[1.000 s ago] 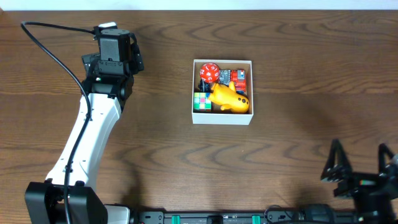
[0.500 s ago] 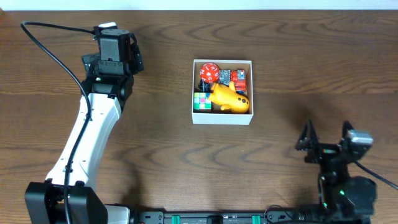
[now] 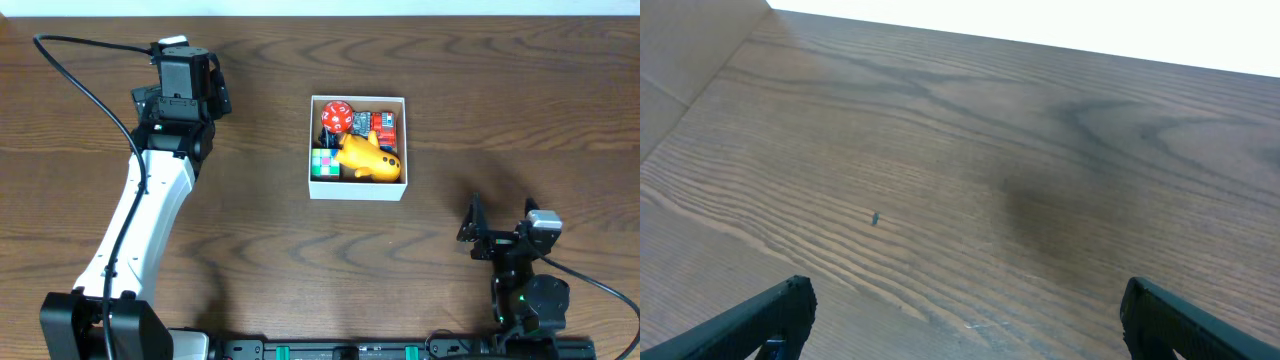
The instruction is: Pack container
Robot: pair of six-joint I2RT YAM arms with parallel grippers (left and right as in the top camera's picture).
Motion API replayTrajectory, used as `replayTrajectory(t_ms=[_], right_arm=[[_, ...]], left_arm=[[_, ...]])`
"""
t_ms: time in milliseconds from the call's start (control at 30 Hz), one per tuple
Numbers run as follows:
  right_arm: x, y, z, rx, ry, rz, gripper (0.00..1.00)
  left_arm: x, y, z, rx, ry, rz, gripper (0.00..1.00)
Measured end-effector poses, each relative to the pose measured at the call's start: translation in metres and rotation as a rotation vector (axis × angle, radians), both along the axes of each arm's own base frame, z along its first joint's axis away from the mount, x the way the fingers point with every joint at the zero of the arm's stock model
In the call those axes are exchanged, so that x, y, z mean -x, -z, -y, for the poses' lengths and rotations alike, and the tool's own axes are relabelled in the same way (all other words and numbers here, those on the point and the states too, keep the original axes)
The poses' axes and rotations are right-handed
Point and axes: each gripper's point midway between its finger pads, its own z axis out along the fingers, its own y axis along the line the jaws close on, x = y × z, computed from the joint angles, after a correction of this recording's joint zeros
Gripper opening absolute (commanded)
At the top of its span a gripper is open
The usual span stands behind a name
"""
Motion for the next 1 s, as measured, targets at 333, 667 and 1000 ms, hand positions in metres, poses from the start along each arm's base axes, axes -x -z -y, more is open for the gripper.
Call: replayTrajectory(t_ms=[333, 667, 1000], right_arm=[[0.003, 0.011, -0.001, 0.055, -0.012, -0.037, 0.99], [0.004, 0.013, -0.003, 0.127, -0.033, -0.043, 0.99], [0.004, 0.014, -0.003, 0.136, -0.034, -0.043, 0.99]], left_arm=[[0.0, 0.0, 0.0, 0.0, 0.0, 0.0, 0.98], [0.0, 0.0, 0.0, 0.0, 0.0, 0.0, 0.98], [0.0, 0.0, 0.0, 0.0, 0.001, -0.001, 0.98]])
